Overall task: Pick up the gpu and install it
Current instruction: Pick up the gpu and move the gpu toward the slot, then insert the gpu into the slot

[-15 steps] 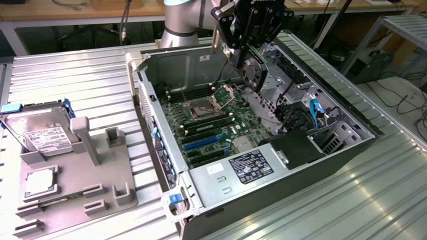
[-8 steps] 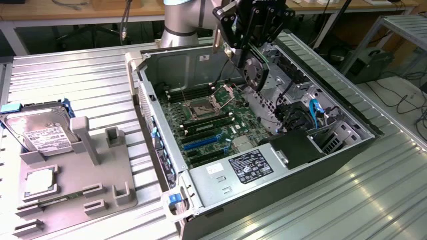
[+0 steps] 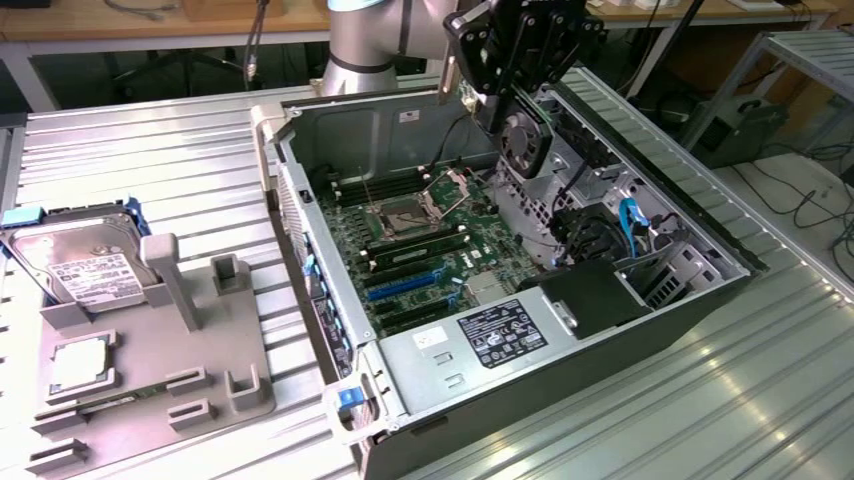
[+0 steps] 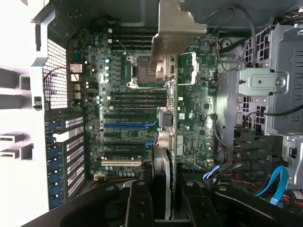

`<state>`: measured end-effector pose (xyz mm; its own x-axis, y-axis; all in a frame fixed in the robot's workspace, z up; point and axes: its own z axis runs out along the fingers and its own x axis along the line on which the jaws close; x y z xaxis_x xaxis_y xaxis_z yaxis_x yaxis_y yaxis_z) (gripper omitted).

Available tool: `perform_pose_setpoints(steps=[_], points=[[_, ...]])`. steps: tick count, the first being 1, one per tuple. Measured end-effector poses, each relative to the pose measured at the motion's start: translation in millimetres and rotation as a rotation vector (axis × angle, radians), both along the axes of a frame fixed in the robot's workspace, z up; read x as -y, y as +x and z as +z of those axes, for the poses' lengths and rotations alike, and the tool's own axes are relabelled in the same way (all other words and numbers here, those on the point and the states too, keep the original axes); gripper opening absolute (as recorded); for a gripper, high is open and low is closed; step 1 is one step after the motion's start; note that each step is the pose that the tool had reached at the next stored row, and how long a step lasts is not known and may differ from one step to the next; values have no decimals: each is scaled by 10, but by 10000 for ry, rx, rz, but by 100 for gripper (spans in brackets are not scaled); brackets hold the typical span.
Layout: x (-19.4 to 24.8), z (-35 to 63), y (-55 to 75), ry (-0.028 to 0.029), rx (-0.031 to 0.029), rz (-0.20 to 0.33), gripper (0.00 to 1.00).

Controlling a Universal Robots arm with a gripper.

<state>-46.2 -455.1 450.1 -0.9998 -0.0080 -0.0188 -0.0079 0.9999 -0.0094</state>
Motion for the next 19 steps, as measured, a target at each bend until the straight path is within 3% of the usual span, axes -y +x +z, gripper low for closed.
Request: perform_pose_setpoints(steps=[8, 11, 19], points=[[0, 0, 0, 0, 0, 80, 28], [0, 0, 0, 0, 0, 995, 28], [0, 0, 0, 0, 0, 2751, 28]])
